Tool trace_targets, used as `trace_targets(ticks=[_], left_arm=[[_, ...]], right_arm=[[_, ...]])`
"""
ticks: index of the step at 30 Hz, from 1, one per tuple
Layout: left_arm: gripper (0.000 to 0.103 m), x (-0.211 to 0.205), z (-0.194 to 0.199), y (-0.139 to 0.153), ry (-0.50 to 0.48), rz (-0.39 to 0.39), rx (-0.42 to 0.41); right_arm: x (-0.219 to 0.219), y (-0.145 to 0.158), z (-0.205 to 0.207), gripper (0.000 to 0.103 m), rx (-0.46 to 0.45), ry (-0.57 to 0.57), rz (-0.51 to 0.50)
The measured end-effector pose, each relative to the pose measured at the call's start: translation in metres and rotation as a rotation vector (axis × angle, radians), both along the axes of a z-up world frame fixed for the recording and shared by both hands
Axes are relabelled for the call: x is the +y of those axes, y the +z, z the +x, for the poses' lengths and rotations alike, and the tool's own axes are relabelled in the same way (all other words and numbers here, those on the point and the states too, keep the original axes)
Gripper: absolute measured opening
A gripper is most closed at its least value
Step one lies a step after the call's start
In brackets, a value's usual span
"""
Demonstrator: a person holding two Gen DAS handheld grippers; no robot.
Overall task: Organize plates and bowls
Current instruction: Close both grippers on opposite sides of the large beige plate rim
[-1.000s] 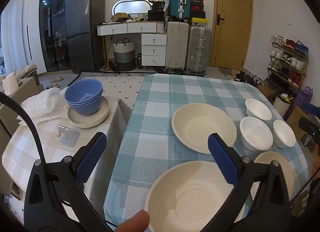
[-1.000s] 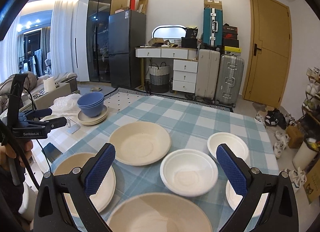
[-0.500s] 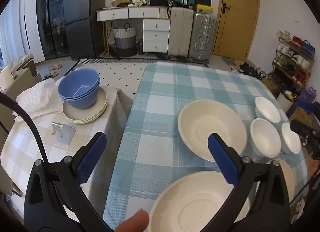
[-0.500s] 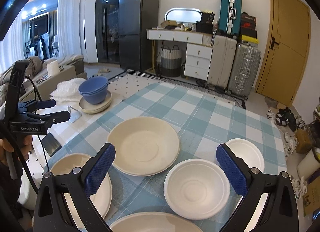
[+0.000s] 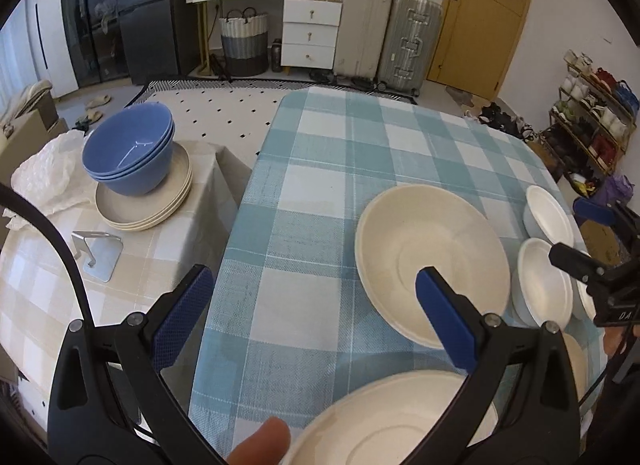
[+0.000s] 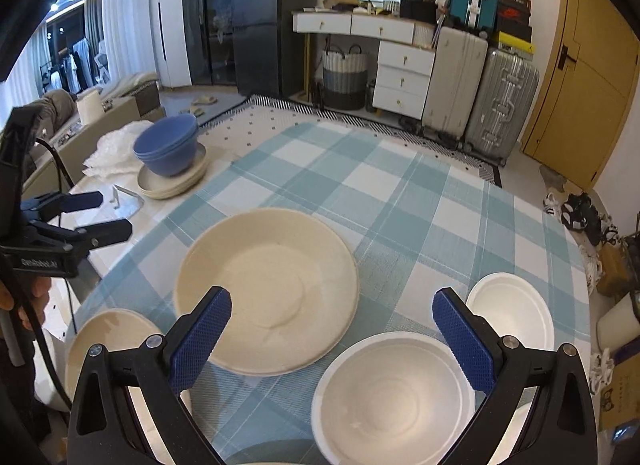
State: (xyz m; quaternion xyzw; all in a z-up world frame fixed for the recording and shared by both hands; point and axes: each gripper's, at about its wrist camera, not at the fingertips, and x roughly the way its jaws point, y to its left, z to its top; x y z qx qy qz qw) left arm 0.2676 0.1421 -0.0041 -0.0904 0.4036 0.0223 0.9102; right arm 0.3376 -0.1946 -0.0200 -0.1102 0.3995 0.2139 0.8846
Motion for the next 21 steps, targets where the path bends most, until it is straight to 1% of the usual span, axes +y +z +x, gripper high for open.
trace_targets(ticks=[4, 9, 11, 15, 21], left_arm=[[0.101, 0.0, 0.019, -0.011, -0.015, -0.011, 0.043], [0.101, -0.001, 0.037, -0.026, -0.028, -0.029, 0.081], [0.101, -0.001, 0.042, -0.03, -0.037, -0.036, 0.092], [0.101, 0.0, 0.051, -0.038, -0.054, -0.075, 0.109], [0.101, -0.004, 0.061, -0.049, -0.073, -0.107, 0.136]], right_arm=[[0.003, -0.012, 0.017, 0.103, 0.051, 0.009, -0.013], [0.009, -0.018, 0.032, 0.103, 0.074, 0.014, -0.02], [0.012, -0.02, 0.036, 0.103, 0.088, 0.018, -0.01], [0.017, -0.024, 0.041, 0.103, 0.113, 0.041, 0.015], [0.023, -0.034, 0.053, 0.103, 0.171, 0.073, 0.004]])
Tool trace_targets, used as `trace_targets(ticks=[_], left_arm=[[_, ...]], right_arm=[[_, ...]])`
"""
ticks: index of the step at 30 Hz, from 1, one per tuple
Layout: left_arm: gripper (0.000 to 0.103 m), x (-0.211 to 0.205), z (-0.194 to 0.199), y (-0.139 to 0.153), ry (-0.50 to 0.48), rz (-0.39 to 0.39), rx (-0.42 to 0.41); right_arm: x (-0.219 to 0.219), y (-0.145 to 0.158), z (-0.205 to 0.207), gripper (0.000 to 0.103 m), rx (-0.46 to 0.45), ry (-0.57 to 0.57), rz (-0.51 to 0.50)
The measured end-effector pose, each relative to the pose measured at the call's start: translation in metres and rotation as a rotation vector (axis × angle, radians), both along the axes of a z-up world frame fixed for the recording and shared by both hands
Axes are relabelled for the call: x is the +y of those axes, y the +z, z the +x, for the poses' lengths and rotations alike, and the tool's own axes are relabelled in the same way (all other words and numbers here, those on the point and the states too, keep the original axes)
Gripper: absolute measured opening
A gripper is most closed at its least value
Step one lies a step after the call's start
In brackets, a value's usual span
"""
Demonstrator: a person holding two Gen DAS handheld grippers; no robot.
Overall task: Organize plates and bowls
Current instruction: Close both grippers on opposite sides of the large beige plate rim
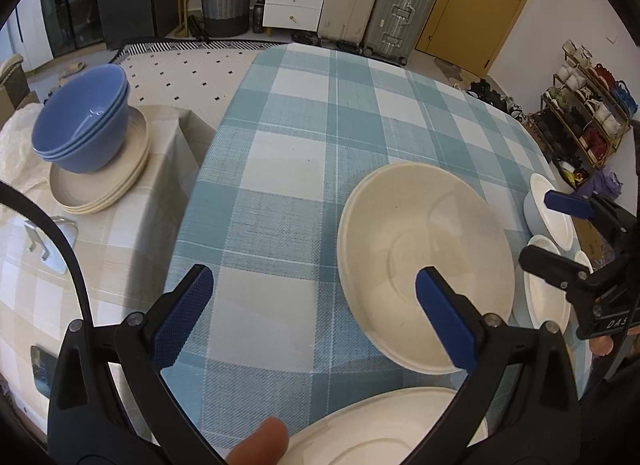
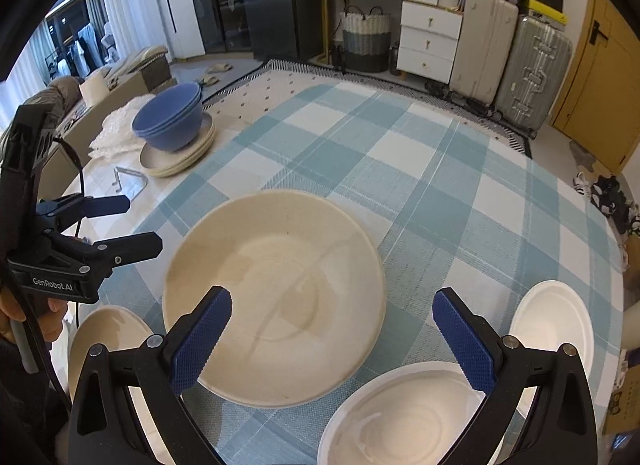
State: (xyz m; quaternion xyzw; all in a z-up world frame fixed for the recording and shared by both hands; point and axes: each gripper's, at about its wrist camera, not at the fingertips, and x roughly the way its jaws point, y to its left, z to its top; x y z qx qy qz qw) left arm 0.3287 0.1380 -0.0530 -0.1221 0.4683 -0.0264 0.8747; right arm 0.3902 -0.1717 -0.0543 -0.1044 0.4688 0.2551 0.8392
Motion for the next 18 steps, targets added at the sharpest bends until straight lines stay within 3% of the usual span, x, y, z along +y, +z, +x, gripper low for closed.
trace_targets(ticks=[6, 10, 15, 18], left_arm=[[0.101, -0.005, 0.01, -0.01, -0.015, -0.018, 0.025], [0.096, -0.008, 0.015, -0.014, -0.022, -0.017, 0.032], [0.096, -0.012, 0.021, -0.019, -0.037, -0.016, 0.043], [0.092, -0.012, 0.026, -0.024, -0.046, -0.027, 0.056]], right_arm=[[-0.004, -0.015, 0.01, 0.102, 0.052, 0.006, 0.014], [-0.005, -0.026, 0.016, 0.085, 0.103, 0.001, 0.011], [-0.006, -0.036, 0.021, 0.083, 0.142, -0.003, 0.02], [-0.006, -0.04, 0.024, 0.07, 0.16, -0.01, 0.016]])
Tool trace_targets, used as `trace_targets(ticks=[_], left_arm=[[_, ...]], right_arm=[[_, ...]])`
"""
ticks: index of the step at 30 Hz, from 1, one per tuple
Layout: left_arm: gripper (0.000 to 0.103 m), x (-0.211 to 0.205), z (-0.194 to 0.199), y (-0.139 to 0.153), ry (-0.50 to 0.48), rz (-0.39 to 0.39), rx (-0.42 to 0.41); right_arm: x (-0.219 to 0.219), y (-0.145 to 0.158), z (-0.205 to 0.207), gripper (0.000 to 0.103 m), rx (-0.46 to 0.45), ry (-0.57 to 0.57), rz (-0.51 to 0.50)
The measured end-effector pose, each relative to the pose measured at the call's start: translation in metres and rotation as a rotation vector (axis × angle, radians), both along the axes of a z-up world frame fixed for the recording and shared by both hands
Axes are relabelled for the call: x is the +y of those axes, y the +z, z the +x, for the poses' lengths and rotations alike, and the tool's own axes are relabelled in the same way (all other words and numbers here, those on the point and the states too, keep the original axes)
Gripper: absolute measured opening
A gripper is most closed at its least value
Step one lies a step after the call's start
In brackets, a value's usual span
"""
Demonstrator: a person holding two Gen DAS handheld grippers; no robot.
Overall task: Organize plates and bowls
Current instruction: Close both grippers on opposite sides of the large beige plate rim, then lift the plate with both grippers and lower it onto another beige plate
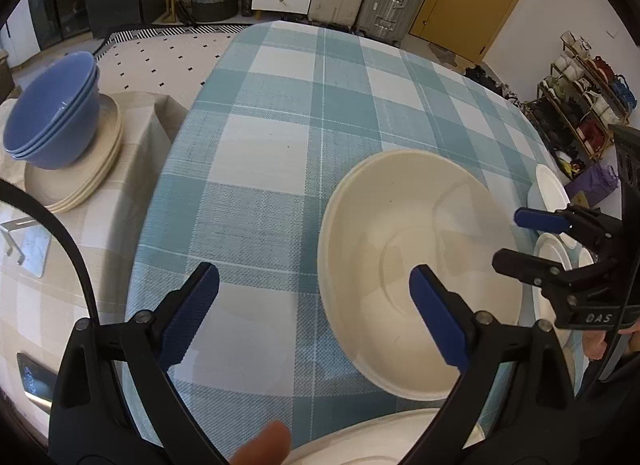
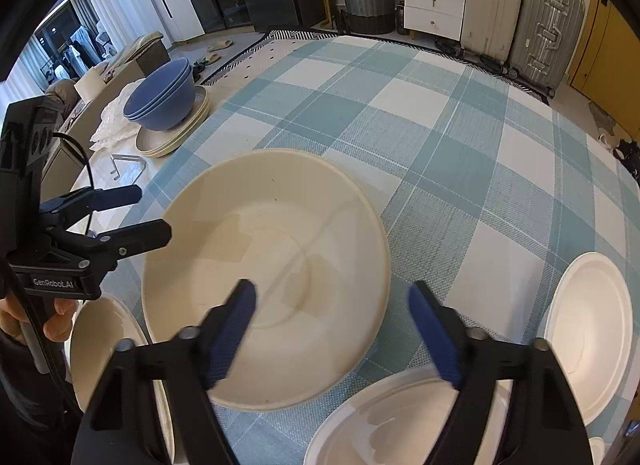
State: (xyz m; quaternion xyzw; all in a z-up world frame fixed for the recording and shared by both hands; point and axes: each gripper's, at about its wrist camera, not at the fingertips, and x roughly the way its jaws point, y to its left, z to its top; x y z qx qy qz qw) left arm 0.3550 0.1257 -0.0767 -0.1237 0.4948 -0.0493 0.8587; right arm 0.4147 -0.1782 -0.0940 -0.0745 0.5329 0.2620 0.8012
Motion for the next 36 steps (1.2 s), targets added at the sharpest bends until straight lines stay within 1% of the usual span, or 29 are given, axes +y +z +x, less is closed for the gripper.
trace_targets(ticks=[4, 5, 7, 8, 9, 10, 13, 14, 15, 16, 17, 19, 20, 21, 22, 24, 30, 36], left_arm=[[0.089, -0.001, 0.004, -0.005, 0.001, -0.002, 0.014], [0.086, -0.002, 0.005, -0.006, -0.002, -0.007, 0.018], [0.079, -0.004, 0.006, -0.008, -0.013, -0.009, 0.022], [0.074, -0.005, 0.007, -0.009, -0.018, -0.008, 0.026], [0.066, -0.007, 0.008, -0.01, -0.023, -0.008, 0.029], [0.062, -0.008, 0.009, -0.012, -0.027, -0.008, 0.034], [0.053, -0.012, 0.009, -0.015, -0.042, -0.015, 0.045], [0.047, -0.013, 0.01, -0.016, -0.048, -0.014, 0.047], [0.045, -0.014, 0.01, -0.017, -0.053, -0.011, 0.051], [0.044, -0.015, 0.01, -0.018, -0.055, -0.009, 0.053], [0.042, -0.015, 0.01, -0.019, -0.056, -0.006, 0.056], [0.035, -0.015, 0.011, -0.02, -0.049, -0.011, 0.066], [0.029, -0.014, 0.012, -0.021, -0.044, -0.013, 0.071], [0.023, -0.013, 0.012, -0.021, -0.039, -0.013, 0.071], [0.021, -0.012, 0.012, -0.021, -0.036, -0.011, 0.072], [0.015, -0.012, 0.011, -0.022, -0.039, -0.002, 0.073], [0.014, -0.007, 0.01, -0.018, -0.035, -0.019, 0.059], [0.014, -0.005, 0.006, -0.007, -0.03, -0.027, 0.043]], right_arm=[[0.0, -0.006, 0.002, 0.062, 0.023, -0.003, -0.012], [0.0, -0.007, 0.003, 0.062, 0.025, -0.007, -0.011], [0.0, -0.008, 0.003, 0.062, 0.028, -0.013, -0.008], [-0.001, -0.009, 0.003, 0.061, 0.031, -0.016, -0.009], [-0.001, -0.01, 0.003, 0.058, 0.035, -0.017, -0.009], [0.0, -0.012, 0.004, 0.053, 0.041, -0.019, -0.012], [0.0, -0.014, 0.005, 0.049, 0.05, -0.027, -0.017], [0.0, -0.014, 0.005, 0.046, 0.05, -0.028, -0.015], [-0.001, -0.015, 0.005, 0.044, 0.051, -0.028, -0.014], [-0.001, -0.015, 0.005, 0.041, 0.053, -0.03, -0.015], [-0.001, -0.017, 0.005, 0.034, 0.065, -0.035, -0.015], [-0.002, -0.02, 0.007, 0.028, 0.104, -0.047, -0.014], [-0.001, -0.022, 0.008, 0.025, 0.108, -0.048, -0.02], [-0.001, -0.023, 0.007, 0.024, 0.103, -0.048, -0.027], [-0.001, -0.024, 0.007, 0.021, 0.096, -0.052, -0.031], [-0.003, -0.024, 0.008, 0.02, 0.094, -0.064, -0.022], [-0.003, -0.02, 0.006, 0.019, 0.08, -0.075, -0.02], [-0.006, -0.01, 0.002, 0.018, 0.065, -0.088, -0.008]])
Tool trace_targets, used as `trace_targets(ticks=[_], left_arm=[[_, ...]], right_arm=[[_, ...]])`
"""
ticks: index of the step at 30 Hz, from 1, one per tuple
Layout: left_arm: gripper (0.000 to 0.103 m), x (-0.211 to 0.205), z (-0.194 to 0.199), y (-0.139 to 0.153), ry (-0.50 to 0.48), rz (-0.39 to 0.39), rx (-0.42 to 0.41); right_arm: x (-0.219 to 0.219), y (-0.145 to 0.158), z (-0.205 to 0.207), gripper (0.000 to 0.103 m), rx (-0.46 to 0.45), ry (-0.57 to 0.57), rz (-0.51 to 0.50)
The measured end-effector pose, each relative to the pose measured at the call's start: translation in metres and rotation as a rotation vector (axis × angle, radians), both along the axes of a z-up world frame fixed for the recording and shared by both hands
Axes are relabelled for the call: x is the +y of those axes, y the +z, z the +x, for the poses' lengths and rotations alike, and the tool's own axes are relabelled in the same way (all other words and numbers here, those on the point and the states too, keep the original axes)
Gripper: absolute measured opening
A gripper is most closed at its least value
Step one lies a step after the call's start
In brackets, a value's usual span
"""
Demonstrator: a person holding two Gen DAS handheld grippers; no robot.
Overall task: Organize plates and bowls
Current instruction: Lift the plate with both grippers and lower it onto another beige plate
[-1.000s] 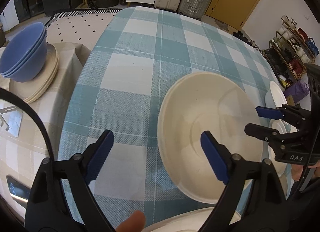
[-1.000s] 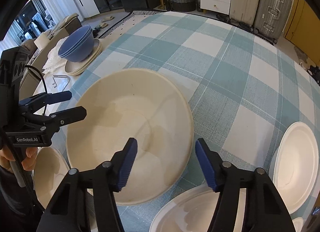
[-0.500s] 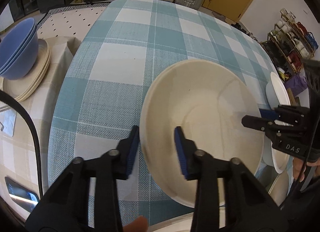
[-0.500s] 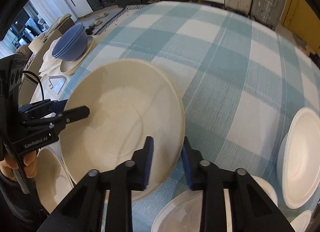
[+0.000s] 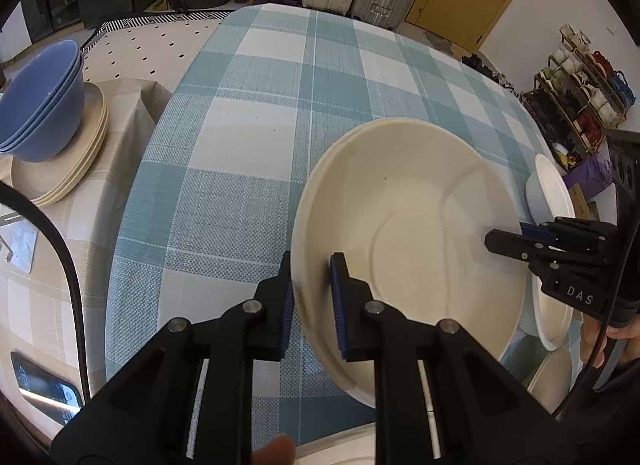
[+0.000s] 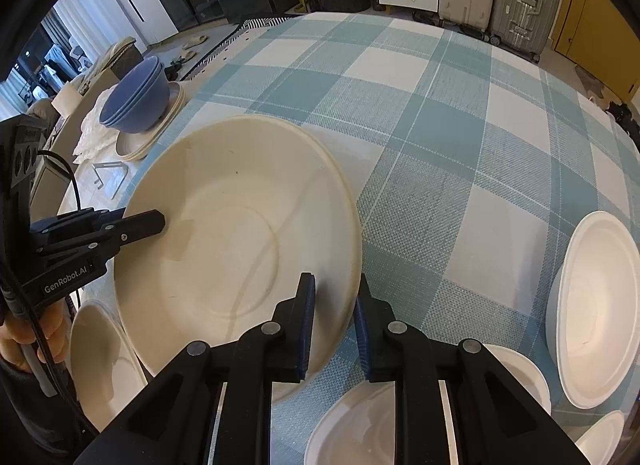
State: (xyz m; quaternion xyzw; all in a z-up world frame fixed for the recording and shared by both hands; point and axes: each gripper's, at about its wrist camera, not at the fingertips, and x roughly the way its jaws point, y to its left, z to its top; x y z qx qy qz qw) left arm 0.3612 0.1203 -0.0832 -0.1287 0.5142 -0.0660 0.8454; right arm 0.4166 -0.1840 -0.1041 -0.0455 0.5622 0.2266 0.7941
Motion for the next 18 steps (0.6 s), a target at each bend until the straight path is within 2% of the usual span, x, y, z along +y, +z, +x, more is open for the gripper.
trace_targets(ticks=[6, 18], left_arm=[[0.014, 0.006, -0.004, 0.012, 0.024, -0.028, -0.02], [0.014, 0.01, -0.005, 0.027, 0.044, -0.036, -0.073]], right_arm=[[0.0, 0.015, -0.005, 0.017, -0.056, -0.022, 0.009], [0.0, 0.034, -0.009, 0.016, -0.106, -0.048, 0.029]])
